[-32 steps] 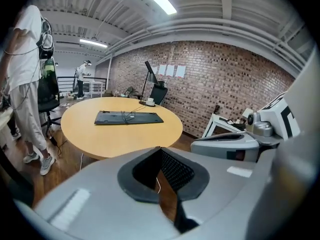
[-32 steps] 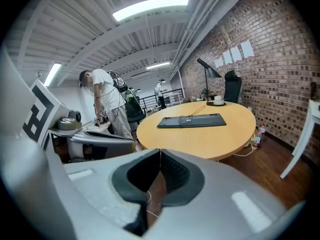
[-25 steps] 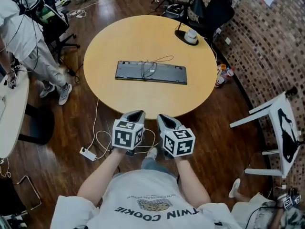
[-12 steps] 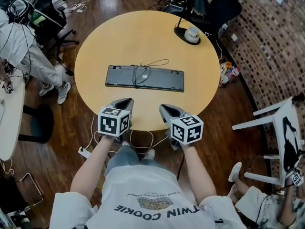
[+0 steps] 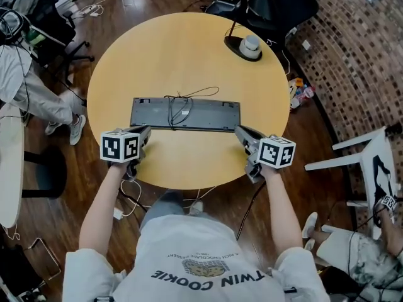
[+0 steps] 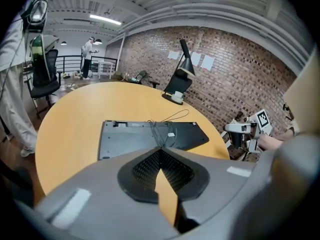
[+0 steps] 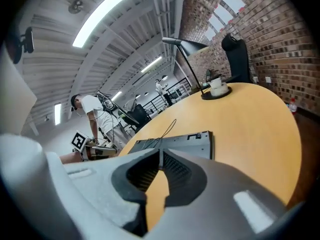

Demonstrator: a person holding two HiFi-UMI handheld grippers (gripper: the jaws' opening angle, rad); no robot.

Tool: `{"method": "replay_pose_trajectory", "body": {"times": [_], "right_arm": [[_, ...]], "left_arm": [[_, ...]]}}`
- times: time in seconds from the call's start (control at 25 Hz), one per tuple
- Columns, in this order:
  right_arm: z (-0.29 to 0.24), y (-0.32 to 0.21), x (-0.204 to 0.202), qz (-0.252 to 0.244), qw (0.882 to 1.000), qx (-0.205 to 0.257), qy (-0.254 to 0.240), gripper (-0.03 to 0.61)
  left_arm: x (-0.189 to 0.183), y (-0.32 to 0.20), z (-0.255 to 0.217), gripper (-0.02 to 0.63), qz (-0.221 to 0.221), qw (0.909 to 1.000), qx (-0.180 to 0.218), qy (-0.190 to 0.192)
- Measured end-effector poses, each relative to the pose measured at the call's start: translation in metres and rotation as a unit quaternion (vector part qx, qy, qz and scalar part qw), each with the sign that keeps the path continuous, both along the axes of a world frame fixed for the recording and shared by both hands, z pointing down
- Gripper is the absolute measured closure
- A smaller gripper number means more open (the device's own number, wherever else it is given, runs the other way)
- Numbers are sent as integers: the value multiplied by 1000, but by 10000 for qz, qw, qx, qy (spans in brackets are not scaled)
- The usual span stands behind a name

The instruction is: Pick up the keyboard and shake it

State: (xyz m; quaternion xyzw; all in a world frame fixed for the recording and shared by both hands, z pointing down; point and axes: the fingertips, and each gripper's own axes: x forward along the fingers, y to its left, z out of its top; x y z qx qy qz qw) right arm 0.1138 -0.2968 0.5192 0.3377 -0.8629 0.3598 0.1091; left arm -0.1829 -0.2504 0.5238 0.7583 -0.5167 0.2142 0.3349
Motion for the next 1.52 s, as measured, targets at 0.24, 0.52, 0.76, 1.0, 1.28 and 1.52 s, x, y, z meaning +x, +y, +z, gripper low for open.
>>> {"method": "replay_pose_trajectory", "body": {"times": [0.24, 0.52, 0.76, 1.0, 1.28, 1.52], "right_arm": [[29, -49, 14, -89, 9989, -419, 200, 497], [59, -92, 9, -791, 9917, -1009, 126, 391], [77, -118, 14, -1053, 9855, -1325, 125, 342], [93, -126, 18, -1284, 9770, -1700, 120, 341], [95, -127, 5, -1678, 9660, -1965, -133, 341], [97, -127, 2, -1690, 9635, -2075, 22, 341]], "left_arm": [[-57, -45, 17, 580, 3, 9999, -155, -6], [-101, -86, 45, 432, 536, 9958, -463, 587], [-115, -109, 69, 331, 727, 9826, -892, 1458], [-101, -121, 82, 241, 1302, 9684, -1109, 1814], [-104, -128, 80, 233, 1380, 9619, -1182, 2043], [-94, -123, 82, 235, 1436, 9607, -1416, 1908]]}}
